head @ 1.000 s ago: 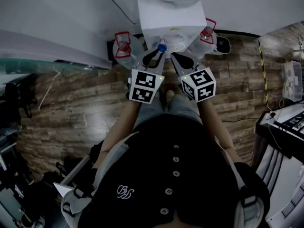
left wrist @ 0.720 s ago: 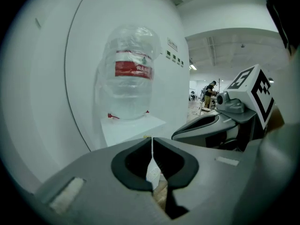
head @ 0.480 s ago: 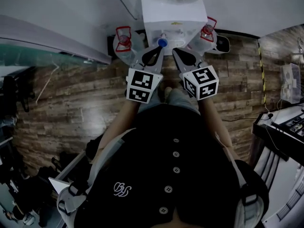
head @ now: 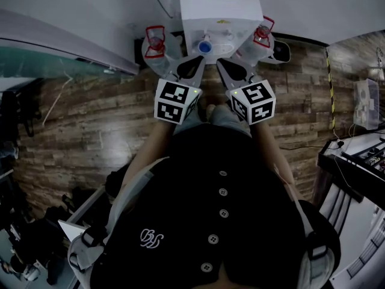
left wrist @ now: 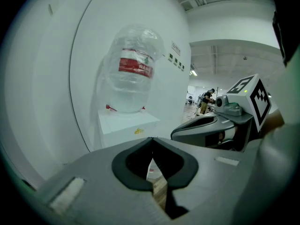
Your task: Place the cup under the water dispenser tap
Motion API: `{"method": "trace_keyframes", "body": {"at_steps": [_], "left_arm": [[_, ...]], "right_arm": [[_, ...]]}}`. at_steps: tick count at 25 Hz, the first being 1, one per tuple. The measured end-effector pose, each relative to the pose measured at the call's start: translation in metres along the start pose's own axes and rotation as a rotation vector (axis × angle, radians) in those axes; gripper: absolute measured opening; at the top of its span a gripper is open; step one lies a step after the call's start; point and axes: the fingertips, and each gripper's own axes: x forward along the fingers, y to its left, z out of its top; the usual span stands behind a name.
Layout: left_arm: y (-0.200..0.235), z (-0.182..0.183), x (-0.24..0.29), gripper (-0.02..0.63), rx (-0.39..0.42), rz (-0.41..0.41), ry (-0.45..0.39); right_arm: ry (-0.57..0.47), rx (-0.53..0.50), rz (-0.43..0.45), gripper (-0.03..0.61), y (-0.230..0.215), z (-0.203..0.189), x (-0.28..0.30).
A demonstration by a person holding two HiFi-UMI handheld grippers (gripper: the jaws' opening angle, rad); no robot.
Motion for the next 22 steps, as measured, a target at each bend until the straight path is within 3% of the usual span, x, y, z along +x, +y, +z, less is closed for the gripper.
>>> {"method": "trace_keyframes", "body": {"at_steps": [4,22], "left_arm": [[-0.003,-0.008,-0.002,0.000,-0.056,-0.028,0.016],[-0.014,-0.030,-0.010,0.000,-0.133,-0.067,0.068]], "right_arm": [[0.005,0.002,0.006,0.000,0.005,-0.003,-0.001],[0.060,0.009,0.010,0.000,0.013,-0.020,-0.007]]}}
